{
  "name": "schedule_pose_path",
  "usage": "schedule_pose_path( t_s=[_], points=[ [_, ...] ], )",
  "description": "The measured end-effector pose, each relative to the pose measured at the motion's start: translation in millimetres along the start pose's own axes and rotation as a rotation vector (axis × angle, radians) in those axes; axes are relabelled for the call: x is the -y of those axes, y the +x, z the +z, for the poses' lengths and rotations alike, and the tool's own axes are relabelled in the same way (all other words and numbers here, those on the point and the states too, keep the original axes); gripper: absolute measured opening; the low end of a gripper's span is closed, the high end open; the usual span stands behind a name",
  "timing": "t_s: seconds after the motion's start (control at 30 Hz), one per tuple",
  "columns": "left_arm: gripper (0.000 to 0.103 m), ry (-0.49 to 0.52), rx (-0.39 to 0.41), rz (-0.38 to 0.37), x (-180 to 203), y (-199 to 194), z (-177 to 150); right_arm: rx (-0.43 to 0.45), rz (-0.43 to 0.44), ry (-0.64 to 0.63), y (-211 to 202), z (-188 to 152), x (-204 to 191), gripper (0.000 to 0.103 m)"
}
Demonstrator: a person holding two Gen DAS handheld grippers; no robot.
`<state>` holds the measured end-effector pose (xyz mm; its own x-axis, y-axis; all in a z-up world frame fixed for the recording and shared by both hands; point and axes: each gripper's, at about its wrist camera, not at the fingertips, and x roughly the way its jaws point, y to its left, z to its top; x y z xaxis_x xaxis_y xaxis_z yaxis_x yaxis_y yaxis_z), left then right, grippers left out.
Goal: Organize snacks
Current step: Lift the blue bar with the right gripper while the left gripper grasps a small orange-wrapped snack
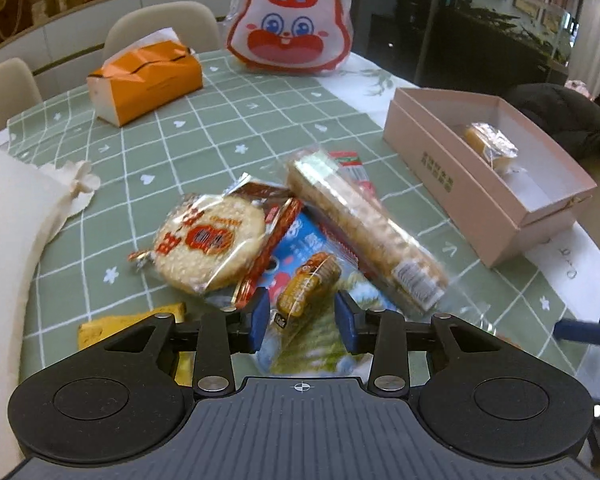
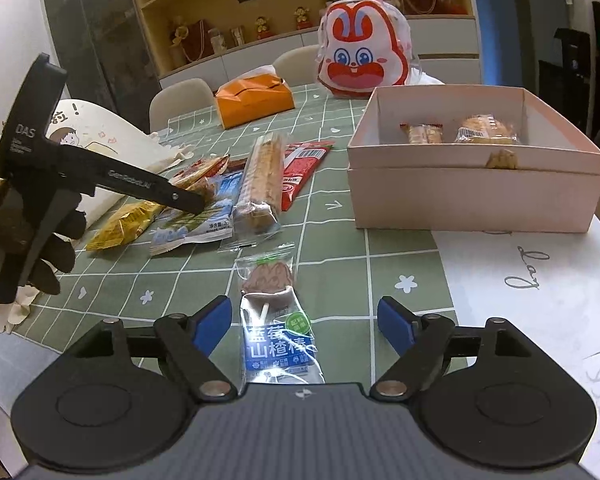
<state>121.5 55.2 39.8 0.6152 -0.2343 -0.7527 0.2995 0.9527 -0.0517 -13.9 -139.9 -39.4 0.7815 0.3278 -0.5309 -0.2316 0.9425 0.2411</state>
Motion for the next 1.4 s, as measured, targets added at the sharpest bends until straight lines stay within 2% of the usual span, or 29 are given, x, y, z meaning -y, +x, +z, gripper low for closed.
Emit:
schedule_pose_path(
  t_s=[0.1,0.17,0.33,0.47,0.6,0.67,0.9,0.97,1.2,1.3,1.4],
  points=[
    [0.038,-0.005,0.023,-0.022,0.0,9.3,4.9,0.000,-0.002,0.007,-0.3,-0.3,1.2,0.082],
    [0.030,-0.003,0.038,-0.031,2.7,9.2,2.1,-0.002,-0.002,0.013,0.0,-0.2,2.4,0.084],
    [0.027,-0.042,0.080,-0.114,15.0,-27.5,-20.2,-0.010,-0.006,0.005,1.9,0.4,1.3,0.087],
    [0.026,0.009,0.031,-0.052,42.5,-53.6,-50.6,-0.021,-0.014,-0.020,4.4,0.4,-3.0,0.090],
    [0.025,0.028,-0.028,-0.060,56.9,-55.8,-75.6,-0.041,-0.032,-0.065,7.6,0.3,-9.8,0.093],
    [0.025,0.037,-0.024,-0.060,60.2,-55.1,-84.3,-0.055,-0.040,-0.093,9.3,0.3,-13.6,0.095],
    [0.028,-0.009,0.001,-0.084,53.5,-48.3,-88.8,-0.093,-0.081,-0.179,14.9,-0.2,-25.8,0.098],
    [0.029,-0.019,0.010,-0.095,53.6,-46.1,-87.2,-0.106,-0.090,-0.205,17.0,-1.0,-29.3,0.103],
    [0.029,-0.037,0.065,-0.163,51.3,-34.6,-84.1,-0.130,-0.051,-0.239,16.0,-0.3,-26.1,0.103],
    [0.029,-0.030,0.088,-0.168,53.3,-33.1,-85.5,-0.128,-0.055,-0.238,13.7,-2.3,-27.1,0.103],
    [0.028,-0.020,0.076,-0.168,55.8,-30.6,-80.7,-0.127,-0.047,-0.245,10.1,-4.6,-26.4,0.103]
  ],
)
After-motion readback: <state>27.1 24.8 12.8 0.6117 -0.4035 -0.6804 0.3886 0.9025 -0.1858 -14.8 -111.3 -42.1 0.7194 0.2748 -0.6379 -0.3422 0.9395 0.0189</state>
